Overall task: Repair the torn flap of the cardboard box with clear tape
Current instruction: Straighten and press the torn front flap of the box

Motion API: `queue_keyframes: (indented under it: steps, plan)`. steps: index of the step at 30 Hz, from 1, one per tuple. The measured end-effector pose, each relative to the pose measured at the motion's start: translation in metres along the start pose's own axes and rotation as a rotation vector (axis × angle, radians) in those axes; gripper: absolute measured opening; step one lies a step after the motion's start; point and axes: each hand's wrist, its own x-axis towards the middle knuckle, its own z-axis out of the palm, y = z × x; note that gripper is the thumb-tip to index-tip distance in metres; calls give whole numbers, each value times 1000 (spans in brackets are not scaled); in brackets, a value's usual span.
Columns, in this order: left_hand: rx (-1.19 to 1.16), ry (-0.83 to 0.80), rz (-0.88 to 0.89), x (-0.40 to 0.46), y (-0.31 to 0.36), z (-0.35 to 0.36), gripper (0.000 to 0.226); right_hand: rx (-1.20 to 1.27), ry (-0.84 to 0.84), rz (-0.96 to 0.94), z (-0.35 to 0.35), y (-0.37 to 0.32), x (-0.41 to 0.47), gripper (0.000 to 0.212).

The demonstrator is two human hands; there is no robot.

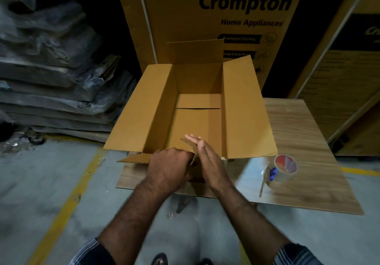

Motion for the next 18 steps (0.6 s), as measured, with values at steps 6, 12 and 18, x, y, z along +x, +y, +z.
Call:
queue_keyframes:
  steps: [6,12,18]
  plan:
    - [79,97,-27,2,2,7,26,135,-55,136,9,-6,22,46]
    - [99,104,-20,4,4,11,32,78,-74,123,5,-8,24,49]
    - [-90,45,85,19,-24,-7,25,-22,-105,41,-37,-19,20,39]
